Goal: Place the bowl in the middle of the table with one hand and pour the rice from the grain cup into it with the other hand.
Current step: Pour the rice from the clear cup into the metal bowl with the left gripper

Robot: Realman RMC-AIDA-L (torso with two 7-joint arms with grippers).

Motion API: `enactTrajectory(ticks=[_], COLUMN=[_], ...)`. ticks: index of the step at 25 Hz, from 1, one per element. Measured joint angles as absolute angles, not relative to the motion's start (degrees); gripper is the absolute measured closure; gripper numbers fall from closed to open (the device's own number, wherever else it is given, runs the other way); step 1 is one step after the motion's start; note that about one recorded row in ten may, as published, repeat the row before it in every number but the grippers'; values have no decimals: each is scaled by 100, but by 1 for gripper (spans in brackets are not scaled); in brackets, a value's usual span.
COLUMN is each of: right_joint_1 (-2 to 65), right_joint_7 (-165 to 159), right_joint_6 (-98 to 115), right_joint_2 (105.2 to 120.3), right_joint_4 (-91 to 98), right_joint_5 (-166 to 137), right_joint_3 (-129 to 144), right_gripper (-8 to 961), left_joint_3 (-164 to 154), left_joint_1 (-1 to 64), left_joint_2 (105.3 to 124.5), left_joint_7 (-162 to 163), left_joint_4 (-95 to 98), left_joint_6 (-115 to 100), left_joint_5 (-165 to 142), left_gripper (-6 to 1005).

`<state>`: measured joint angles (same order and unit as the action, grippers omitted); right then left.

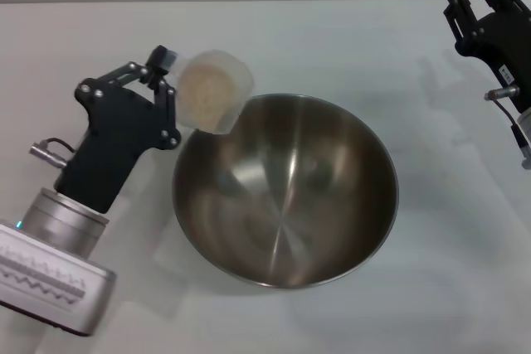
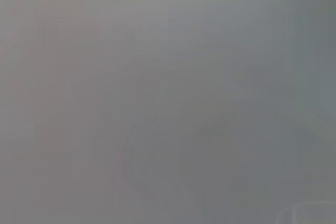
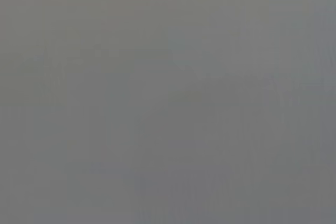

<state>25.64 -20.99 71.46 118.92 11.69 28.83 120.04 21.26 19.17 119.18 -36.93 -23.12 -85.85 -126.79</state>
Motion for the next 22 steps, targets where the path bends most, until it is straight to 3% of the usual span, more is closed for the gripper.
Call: enactTrajectory(ticks=[22], right_joint_1=[2613], right_joint_7=[-2110], right_joint_6=[6944], right_joint_2=[11892], right_joint_4=[1169], right_joint_5=[2883], right_joint_3=[12014], right_gripper=[521], left_joint_3=[1989], left_joint_1=[2015], left_joint_2=[11918], left_joint_7=[-7622], left_joint_4=[-2246], left_joint_6=[-8603], left_joint_5=[-13947], left_gripper=[980])
